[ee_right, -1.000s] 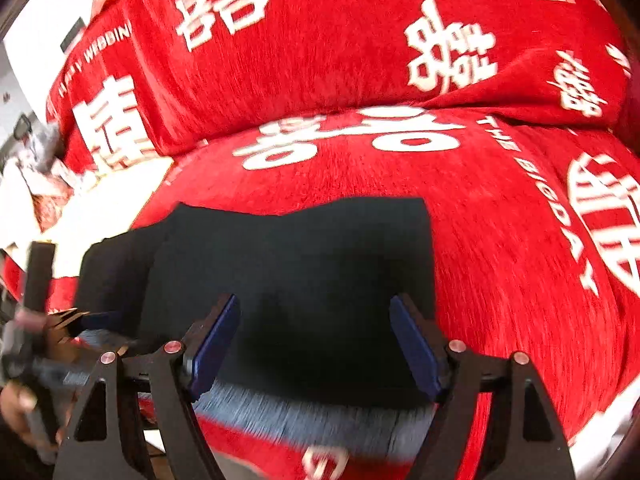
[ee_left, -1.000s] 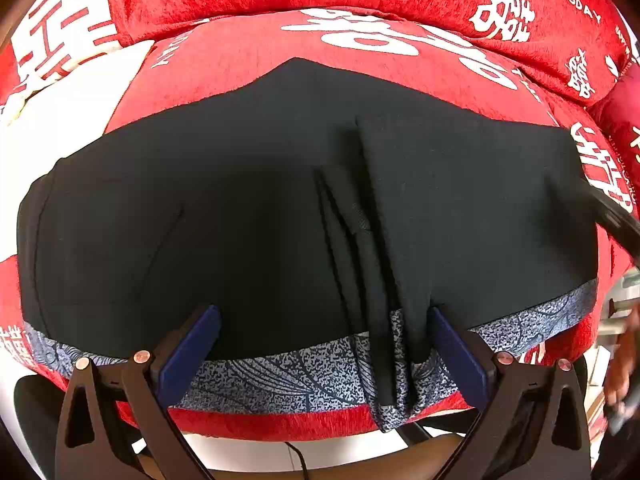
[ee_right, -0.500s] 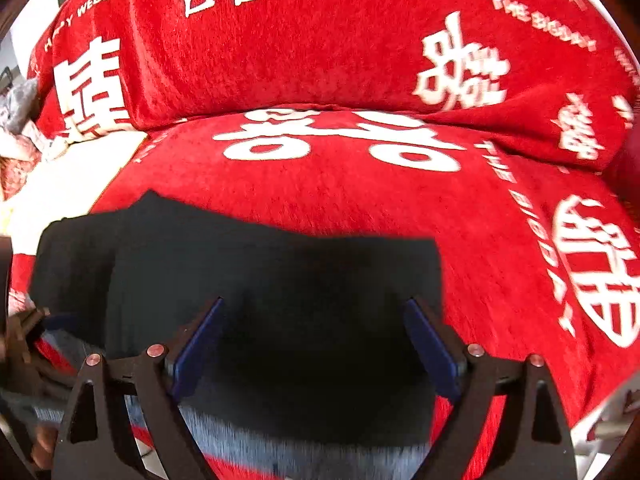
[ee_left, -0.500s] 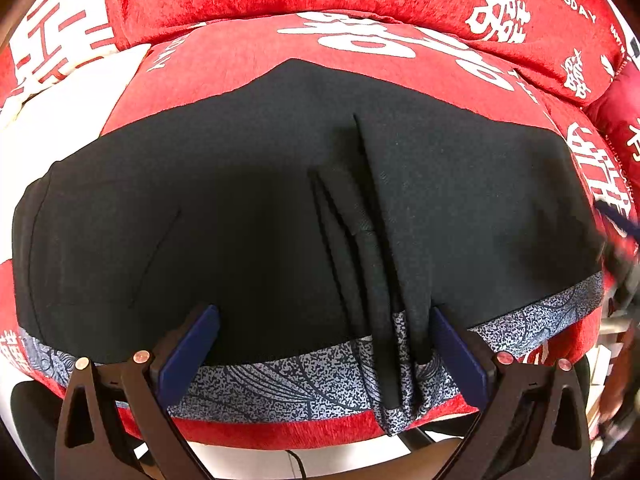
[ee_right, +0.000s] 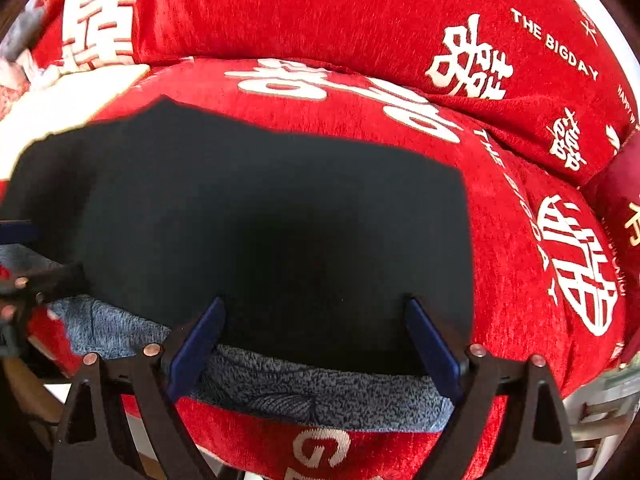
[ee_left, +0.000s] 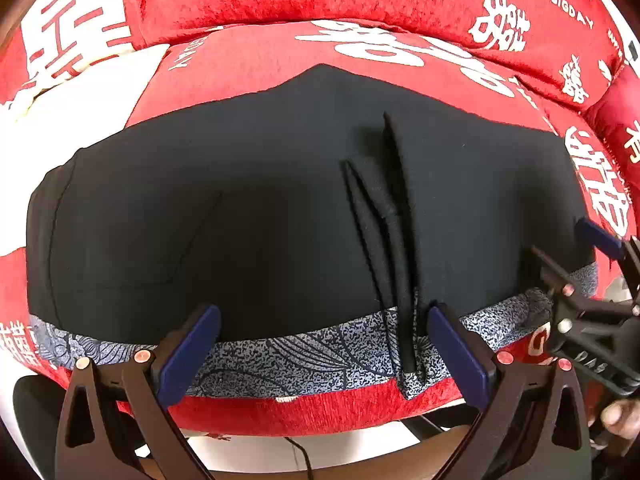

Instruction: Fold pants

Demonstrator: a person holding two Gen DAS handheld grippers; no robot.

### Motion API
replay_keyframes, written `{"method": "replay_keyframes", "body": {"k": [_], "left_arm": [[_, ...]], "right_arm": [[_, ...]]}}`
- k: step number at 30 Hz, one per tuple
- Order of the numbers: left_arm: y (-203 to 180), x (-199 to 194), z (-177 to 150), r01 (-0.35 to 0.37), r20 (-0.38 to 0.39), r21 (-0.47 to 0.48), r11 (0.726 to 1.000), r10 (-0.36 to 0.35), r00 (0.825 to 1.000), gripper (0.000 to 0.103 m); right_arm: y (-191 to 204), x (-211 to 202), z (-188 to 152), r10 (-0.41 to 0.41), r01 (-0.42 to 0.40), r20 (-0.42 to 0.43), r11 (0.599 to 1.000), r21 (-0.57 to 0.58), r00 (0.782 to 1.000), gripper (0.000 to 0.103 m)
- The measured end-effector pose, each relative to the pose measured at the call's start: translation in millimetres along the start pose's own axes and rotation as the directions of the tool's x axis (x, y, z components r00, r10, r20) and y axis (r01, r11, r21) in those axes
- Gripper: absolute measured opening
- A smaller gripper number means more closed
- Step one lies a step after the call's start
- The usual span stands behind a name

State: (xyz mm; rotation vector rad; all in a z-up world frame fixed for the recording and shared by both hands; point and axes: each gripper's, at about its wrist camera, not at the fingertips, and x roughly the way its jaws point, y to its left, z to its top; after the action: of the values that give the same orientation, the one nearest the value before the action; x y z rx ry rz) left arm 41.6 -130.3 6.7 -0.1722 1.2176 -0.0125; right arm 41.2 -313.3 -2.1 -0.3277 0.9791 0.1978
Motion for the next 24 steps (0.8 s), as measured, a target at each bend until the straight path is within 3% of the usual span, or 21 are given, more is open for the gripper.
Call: {"method": "replay_keyframes", "body": {"k": [3, 5, 8, 9, 13, 17, 18, 20, 22, 24], "left_arm": [[8.7, -18.3, 0.3, 0.016, 0.057, -0.034, 0.999, -0.014, 0.998, 0.103], [15.0, -20.6, 0.5, -0.007, 0.067, -0.038, 0.999, 0.01, 0.998, 0.103], [25.6, 6.9, -2.5, -0.081, -0.041, -0.037, 0.996, 0.08, 0.996, 0.103], [26.9, 4.9, -5.3, -0.074, -0.018, -0.026, 0.997, 0.074, 0.997, 0.103], [38.2, -18.3, -11.5, -0.016, 0.05, -0.062, 0.998, 0.019, 0.999, 0.103], [64.7, -9.4, -14.1, -0.066, 0.006, -0.117, 0.991, 0.068, 0.998, 0.103], [75.7, -5.5, -15.4, -0.073, -0.014, -0.146, 0.987, 0.072, 0.997, 0.103], [88.3, -12.2, -18.6, -0.033, 0.013, -0.182, 0.983, 0.036, 0.999, 0.103], [102.7, -24.7, -21.4, -0.008, 0.062, -0.222, 0.975, 0.022, 0.998, 0.103], [117.1, -27.2, -22.0, -0.04, 0.082, -0.252, 0.967, 0.062, 0.995, 0.103]], "right_arm": [[2.4, -16.5, 16.1, 0.043, -0.045, 0.067, 0.999, 0.028, 0.997, 0.094], [12.1, -13.4, 23.4, 0.049, -0.049, 0.068, 0.999, 0.007, 0.996, 0.094], [33.2, 20.8, 27.7, 0.023, -0.027, -0.054, 0.997, -0.071, 0.998, 0.095], [36.1, 22.2, 28.6, 0.008, -0.011, -0.049, 0.997, -0.074, 0.999, 0.095], [45.5, 1.0, 39.0, 0.078, -0.076, 0.04, 0.996, -0.05, 0.996, 0.095], [70.5, 27.4, 46.8, 0.035, -0.039, -0.039, 0.992, -0.117, 0.999, 0.096], [68.6, 32.6, 49.7, 0.02, -0.024, -0.043, 0.996, -0.087, 0.999, 0.103], [59.5, 30.6, 57.4, 0.049, -0.05, -0.075, 0.999, -0.021, 0.996, 0.103], [59.3, 13.4, 61.1, 0.064, -0.064, -0.021, 0.998, 0.0, 0.998, 0.103], [71.2, 3.4, 62.1, 0.066, -0.065, 0.011, 0.996, -0.053, 0.998, 0.103]]}}
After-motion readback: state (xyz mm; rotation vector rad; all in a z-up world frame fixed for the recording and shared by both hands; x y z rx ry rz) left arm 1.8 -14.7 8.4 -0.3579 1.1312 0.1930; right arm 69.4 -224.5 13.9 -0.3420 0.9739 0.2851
